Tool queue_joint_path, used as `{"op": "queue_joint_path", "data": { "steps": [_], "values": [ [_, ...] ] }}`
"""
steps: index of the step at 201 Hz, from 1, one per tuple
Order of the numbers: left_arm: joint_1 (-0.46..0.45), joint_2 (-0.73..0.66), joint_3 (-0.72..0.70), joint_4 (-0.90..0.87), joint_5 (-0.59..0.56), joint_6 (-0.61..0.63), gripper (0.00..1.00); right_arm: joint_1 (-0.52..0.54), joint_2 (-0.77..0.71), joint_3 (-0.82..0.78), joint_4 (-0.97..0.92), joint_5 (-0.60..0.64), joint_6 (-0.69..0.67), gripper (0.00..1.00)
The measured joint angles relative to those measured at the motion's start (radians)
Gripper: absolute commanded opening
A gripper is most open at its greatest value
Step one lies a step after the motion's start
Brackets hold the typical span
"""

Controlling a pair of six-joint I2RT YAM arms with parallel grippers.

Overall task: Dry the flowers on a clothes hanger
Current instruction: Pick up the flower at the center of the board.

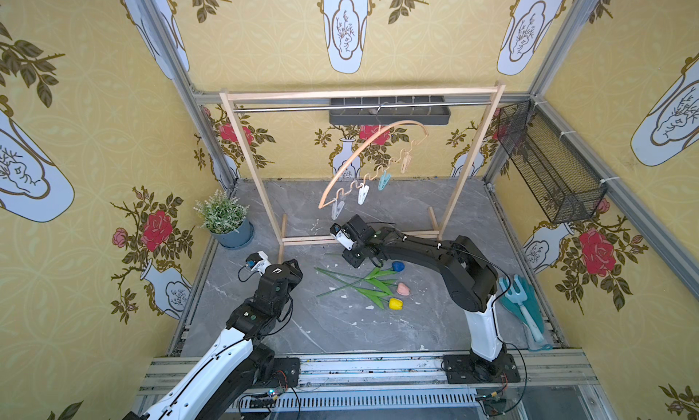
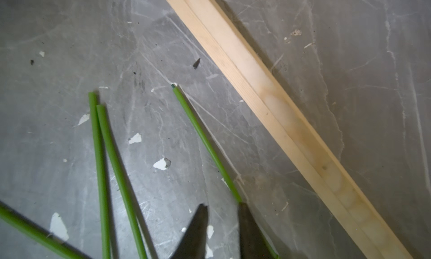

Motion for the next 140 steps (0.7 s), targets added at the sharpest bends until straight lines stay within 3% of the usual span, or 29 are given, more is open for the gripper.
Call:
{"op": "queue_joint_path", "data": {
  "steps": [26,64,119,140],
  "values": [
    [0.0,0.003,-0.008,0.01,0.006,-0.009,0.49,-0.053,0.045,0.044,-0.066,-0.001,0.0,0.65],
    [0.0,0.007,-0.022,0.024,0.008,-0.037,0.49,-0.1,0.071,0.118,-0.13,-0.063,-0.005,0.57],
    [0.0,0.002,-0.035,0.029,0.009,-0.048,0.48,-0.104,0.079,0.132,-0.183,-0.159,-0.035,0.54],
    [0.0,0.0,-0.048,0.031,0.009,-0.062,0.47,-0.103,0.092,0.122,-0.193,-0.172,-0.043,0.48]
  ]
}}
